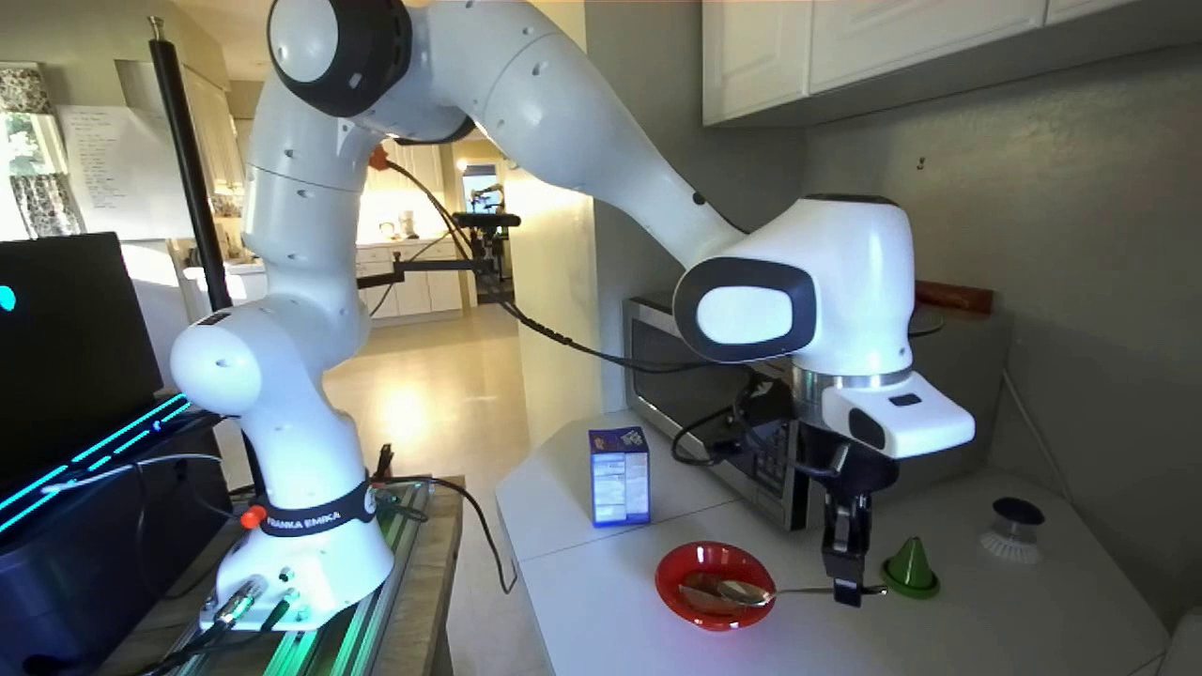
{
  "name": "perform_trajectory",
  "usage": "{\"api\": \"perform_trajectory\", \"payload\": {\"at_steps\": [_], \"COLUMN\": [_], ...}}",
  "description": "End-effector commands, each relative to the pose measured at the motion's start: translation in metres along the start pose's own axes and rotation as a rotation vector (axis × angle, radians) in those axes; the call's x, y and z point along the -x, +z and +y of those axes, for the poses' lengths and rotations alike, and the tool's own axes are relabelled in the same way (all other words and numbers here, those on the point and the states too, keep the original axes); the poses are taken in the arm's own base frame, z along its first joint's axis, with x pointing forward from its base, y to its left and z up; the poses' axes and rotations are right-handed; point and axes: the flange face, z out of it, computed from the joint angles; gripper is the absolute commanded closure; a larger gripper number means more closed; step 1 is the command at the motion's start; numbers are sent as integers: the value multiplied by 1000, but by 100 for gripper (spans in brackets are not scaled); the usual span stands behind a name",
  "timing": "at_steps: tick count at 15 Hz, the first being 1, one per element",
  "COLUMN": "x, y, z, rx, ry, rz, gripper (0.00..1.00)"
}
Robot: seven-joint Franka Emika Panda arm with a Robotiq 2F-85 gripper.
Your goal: Use the silver spoon to stir the contents in the red bowl.
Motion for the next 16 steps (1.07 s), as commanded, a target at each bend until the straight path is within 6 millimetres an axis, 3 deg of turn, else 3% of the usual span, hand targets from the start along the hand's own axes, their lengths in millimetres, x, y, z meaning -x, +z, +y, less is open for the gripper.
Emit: {"api": "perform_trajectory", "payload": {"at_steps": [1,3,7,11,12,13,16], "x": [-30,-39,-49,-44,-39,-37,-38], "y": [10,20,46,63,58,63,63], "z": [-4,-16,-62,-106,-94,-100,-97], "rx": [140,195,224,157,176,173,176], "ry": [-94,-177,-303,-378,-343,-351,-347], "rz": [-13,-5,47,87,70,69,69], "gripper": [96,96,96,96,96,84,84]}}
